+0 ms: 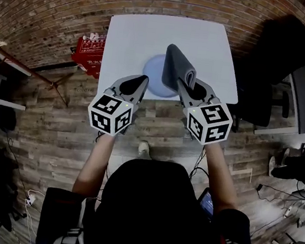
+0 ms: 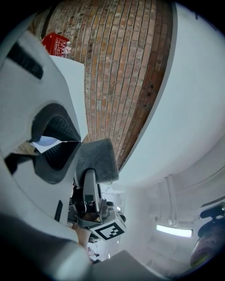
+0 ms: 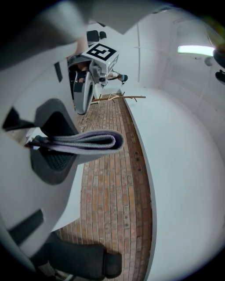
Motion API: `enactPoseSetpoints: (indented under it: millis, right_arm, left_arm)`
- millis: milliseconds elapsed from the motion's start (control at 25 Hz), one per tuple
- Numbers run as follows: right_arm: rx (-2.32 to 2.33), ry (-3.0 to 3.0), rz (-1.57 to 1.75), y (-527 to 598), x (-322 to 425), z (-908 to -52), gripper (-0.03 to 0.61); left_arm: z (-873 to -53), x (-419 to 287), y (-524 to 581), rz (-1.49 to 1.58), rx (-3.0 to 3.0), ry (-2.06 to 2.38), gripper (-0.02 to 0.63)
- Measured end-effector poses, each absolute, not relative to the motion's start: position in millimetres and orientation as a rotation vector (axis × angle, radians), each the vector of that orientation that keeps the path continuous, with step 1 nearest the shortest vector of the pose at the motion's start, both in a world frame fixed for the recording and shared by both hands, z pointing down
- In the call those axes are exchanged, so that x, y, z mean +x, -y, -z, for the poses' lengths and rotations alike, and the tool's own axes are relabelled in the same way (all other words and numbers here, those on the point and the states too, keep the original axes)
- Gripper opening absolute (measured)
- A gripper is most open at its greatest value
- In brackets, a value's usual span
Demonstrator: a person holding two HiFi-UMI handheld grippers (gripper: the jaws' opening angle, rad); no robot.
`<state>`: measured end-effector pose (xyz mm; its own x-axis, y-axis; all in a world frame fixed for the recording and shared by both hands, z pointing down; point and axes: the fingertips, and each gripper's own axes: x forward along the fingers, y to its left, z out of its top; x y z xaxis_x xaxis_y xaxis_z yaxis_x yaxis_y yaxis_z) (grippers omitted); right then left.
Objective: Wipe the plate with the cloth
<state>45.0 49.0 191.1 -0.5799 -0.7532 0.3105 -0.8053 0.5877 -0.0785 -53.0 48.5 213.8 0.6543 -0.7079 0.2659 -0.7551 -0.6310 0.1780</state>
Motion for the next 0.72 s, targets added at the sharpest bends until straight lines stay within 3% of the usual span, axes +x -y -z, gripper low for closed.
enactPoseSetpoints:
  millis: [720]
  right_arm:
    - [1.299, 2.669, -0.248, -108.2, 96.1, -154.9, 0.054]
  left_arm:
    - [-182.1, -16.8, -119.1, -0.161, 2.589, 1.293, 0.021]
